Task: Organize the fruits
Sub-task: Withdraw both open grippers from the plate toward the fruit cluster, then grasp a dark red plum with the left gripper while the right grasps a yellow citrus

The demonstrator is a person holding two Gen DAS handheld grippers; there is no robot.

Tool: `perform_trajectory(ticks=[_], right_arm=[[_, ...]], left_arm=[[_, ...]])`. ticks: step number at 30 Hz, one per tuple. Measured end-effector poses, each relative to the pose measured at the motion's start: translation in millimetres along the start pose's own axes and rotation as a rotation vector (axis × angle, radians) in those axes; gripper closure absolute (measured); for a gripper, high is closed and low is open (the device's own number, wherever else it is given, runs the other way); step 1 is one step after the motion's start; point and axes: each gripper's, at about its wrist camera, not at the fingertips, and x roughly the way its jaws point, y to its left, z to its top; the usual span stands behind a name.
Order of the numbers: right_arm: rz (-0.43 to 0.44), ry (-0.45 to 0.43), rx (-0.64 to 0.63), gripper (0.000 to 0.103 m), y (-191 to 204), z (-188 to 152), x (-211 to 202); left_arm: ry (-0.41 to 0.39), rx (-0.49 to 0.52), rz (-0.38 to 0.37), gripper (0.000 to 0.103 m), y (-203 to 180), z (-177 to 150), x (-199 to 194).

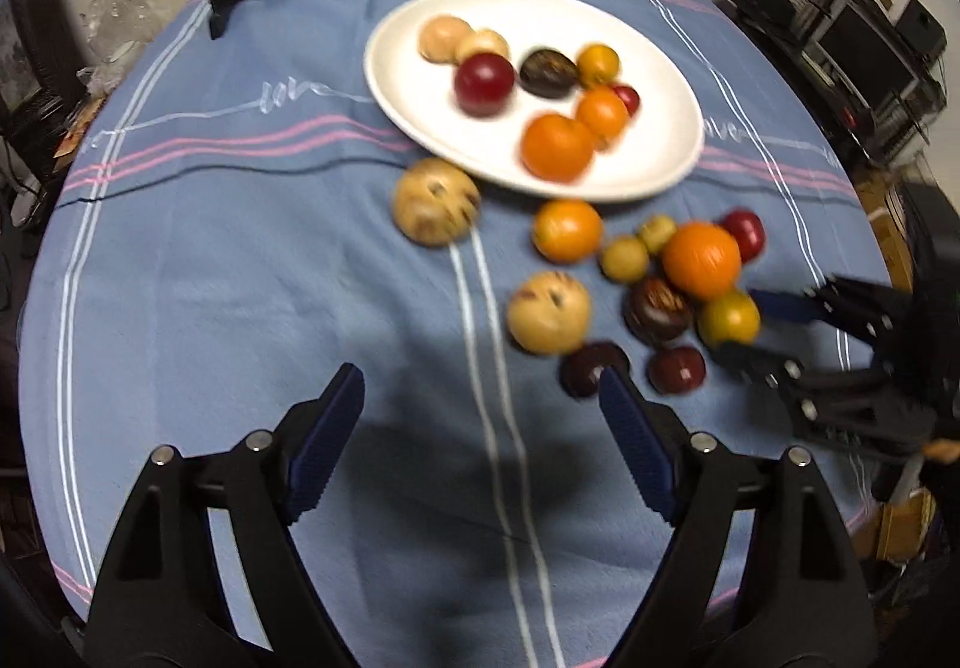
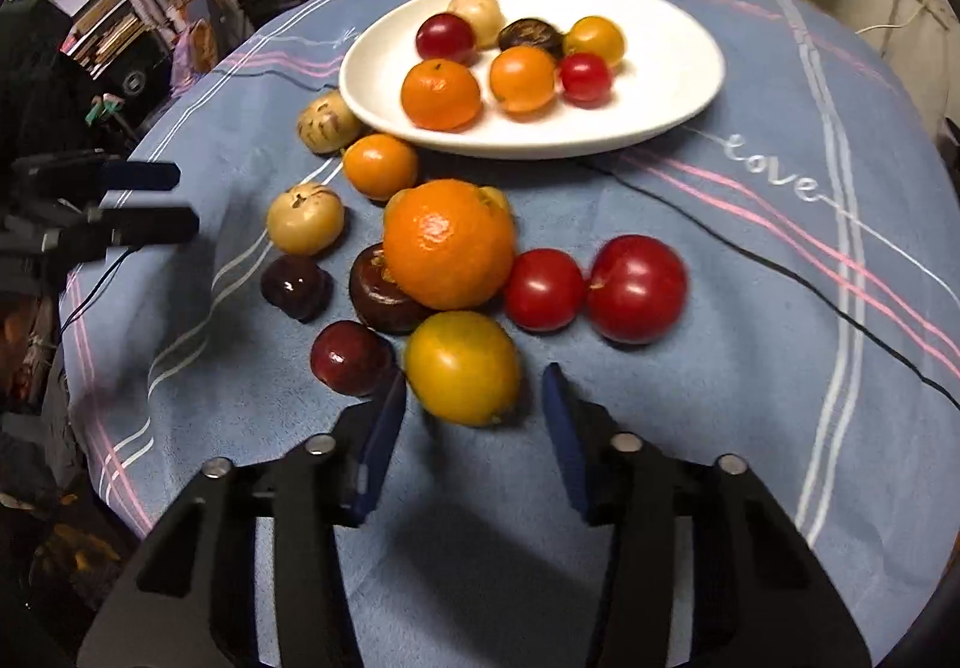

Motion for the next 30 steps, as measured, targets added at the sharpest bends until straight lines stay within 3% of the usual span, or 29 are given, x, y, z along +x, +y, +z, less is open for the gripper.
perform_trajectory(ticks=[10,17,18,20,30], right_arm=[[0.021,-0.001,0.073,0.064,-13.4,-14.9,-19.7],[0.026,0.000,0.111,0.064,-17.3,-25.0,-23.8],[0.030,0.000,0.114,0.064,-16.7,-25.9,-24.1],[0.033,0.000,0.113,0.064,-15.7,-27.2,-25.1],[0.038,-0.011,0.122,0.064,-12.4,-27.6,-30.2]], left_arm=[[0.045,0.037,-0.052,0.023,-36.5,-2.1,34.8],[0.075,-0.008,-0.052,0.051,-38.3,4.7,55.0],[0.075,-0.006,-0.065,0.061,-38.5,4.9,53.8],[0.077,-0.017,-0.117,0.070,-37.5,5.4,49.7],[0.047,-0.020,-0.094,0.070,-21.8,-5.5,25.9]])
